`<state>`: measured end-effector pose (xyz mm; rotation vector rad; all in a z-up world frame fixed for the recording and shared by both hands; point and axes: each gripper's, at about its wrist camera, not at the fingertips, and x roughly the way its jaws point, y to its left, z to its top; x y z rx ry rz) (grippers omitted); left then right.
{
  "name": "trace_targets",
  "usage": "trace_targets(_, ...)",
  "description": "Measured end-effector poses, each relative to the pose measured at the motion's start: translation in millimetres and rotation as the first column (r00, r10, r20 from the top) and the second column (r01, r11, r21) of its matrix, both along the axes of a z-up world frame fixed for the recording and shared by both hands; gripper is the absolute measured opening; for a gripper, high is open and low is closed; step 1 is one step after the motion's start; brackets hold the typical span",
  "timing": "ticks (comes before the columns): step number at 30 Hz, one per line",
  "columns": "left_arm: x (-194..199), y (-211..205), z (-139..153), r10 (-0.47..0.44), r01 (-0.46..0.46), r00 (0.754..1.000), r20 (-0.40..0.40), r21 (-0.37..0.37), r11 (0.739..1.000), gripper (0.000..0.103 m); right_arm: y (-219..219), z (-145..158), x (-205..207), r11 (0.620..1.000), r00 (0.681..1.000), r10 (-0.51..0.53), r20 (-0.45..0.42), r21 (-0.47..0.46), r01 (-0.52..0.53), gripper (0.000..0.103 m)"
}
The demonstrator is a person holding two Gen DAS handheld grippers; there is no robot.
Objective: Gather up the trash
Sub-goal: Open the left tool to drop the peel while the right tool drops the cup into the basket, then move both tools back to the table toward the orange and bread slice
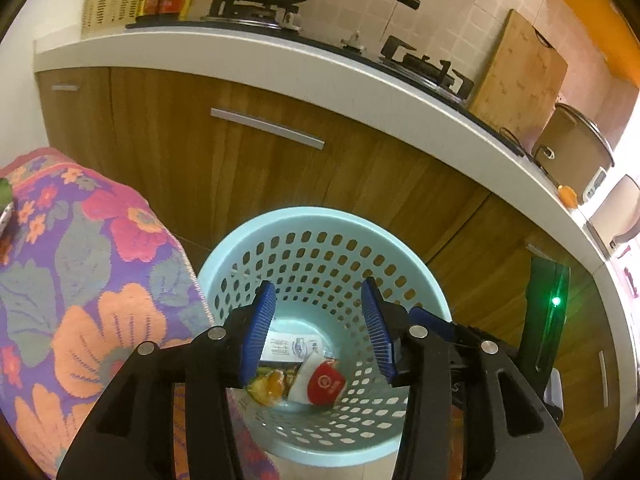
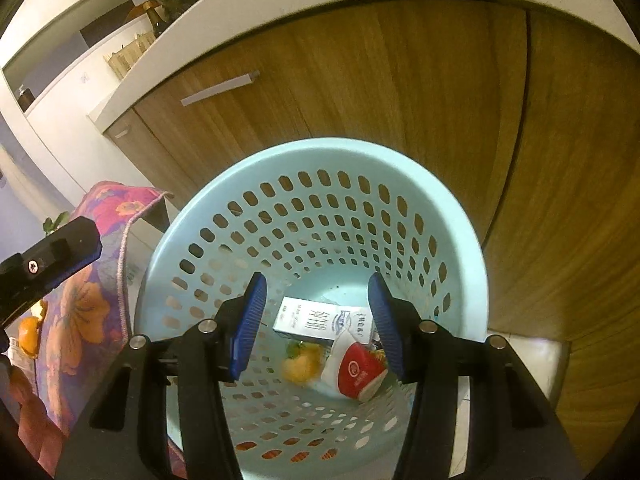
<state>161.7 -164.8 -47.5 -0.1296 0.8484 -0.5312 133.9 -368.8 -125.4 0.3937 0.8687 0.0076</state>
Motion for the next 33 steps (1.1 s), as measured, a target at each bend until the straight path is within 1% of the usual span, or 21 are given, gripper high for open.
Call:
trace_targets(6,-10.9,15.1,12.0,0.026,-0.025,0.999,0.025,-0.026,0.999,0.045,5.5,15.6,-6.6,1.0,0.999,0.016,0.036,-0.009,-0.016,0.049)
trace_targets(7,-13.1,16.8,14.4,0.028,-0.027,0.999,0.031,-0.03,0.999,0.047,7.8,19.0,-8.4,1.0,0.999,0.022,0.044,-0.012,-0.022,0.049)
trace_targets(13,-34.5,36.5,33.8,0.057,-0.054,0.994,0.092,-0.032,0.998,0.051,28.2,40.5,-14.4,0.997,0.994,0.068,0.09,-0.036,-0.065,0.049)
trace_targets(17,-48.1,59.0,47.7,0.088,-0.082,0.988,0.124,-0.052,0.995,0.057,47.9,52.7,-17.3,0.994,0.988,0.106,0.114,-0.051,-0.101,0.049)
trace_targets(23,-64.7,93.0,69.0,0.15,-0.141,0.973,0.176,-0.067,0.988,0.058,85.9,67.0,-21.5,0.982,0.974,0.181,0.138,-0.082,-0.171,0.049)
trace_targets(26,-76.5,112.4,77.0,0.199,-0.189,0.957,0.21,-0.068,0.98,0.063,109.9,75.7,-24.0,0.971,0.96,0.231,0.155,-0.107,-0.216,0.049)
trace_targets(28,-84.3,129.7,79.5,0.262,-0.251,0.937,0.231,-0.074,0.965,0.066,123.9,79.7,-23.0,0.963,0.951,0.262,0.163,-0.114,-0.246,0.049)
trace_targets(31,-91.8,153.5,78.0,0.359,-0.352,0.901,0.242,-0.076,0.933,0.067,144.8,84.6,-22.6,0.95,0.936,0.307,0.171,-0.122,-0.289,0.049)
trace_targets(32,-93.5,159.5,76.3,0.378,-0.371,0.894,0.241,-0.075,0.926,0.067,154.7,86.4,-22.2,0.943,0.93,0.326,0.171,-0.131,-0.307,0.049)
trace_targets(33,-97.1,168.1,73.1,0.413,-0.408,0.879,0.239,-0.072,0.91,0.067,161.5,87.8,-22.0,0.938,0.925,0.339,0.172,-0.139,-0.318,0.049)
